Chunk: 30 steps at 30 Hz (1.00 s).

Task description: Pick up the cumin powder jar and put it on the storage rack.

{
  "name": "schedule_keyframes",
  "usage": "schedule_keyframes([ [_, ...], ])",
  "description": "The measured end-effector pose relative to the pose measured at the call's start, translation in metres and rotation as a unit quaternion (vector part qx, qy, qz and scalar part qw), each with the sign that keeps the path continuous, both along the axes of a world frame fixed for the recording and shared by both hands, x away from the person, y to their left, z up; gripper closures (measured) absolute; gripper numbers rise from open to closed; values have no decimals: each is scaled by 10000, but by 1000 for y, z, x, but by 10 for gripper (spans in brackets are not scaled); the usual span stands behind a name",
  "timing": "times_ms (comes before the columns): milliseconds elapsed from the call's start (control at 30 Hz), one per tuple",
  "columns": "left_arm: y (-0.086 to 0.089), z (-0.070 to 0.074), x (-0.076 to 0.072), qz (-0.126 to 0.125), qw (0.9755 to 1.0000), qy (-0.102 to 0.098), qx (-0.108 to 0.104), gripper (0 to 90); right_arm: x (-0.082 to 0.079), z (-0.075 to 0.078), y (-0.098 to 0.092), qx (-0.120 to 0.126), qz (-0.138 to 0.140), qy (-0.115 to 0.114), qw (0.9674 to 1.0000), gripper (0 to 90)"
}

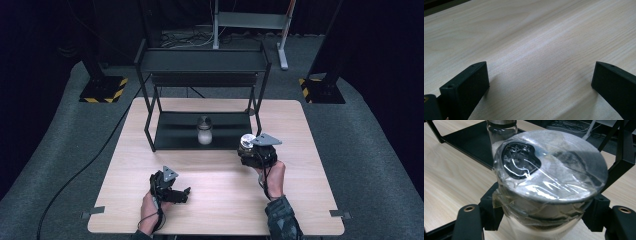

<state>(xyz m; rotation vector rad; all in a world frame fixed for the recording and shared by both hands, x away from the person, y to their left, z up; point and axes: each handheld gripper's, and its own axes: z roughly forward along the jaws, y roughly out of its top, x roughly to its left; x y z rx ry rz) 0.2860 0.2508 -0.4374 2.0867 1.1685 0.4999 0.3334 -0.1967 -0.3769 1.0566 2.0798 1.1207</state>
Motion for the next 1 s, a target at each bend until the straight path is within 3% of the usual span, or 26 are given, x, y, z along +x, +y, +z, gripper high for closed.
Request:
schedule_keyframes([
  [1000,0,0,0,-5,10000,-2,-1,8,30,6,15,-32,130,123,9998,300],
])
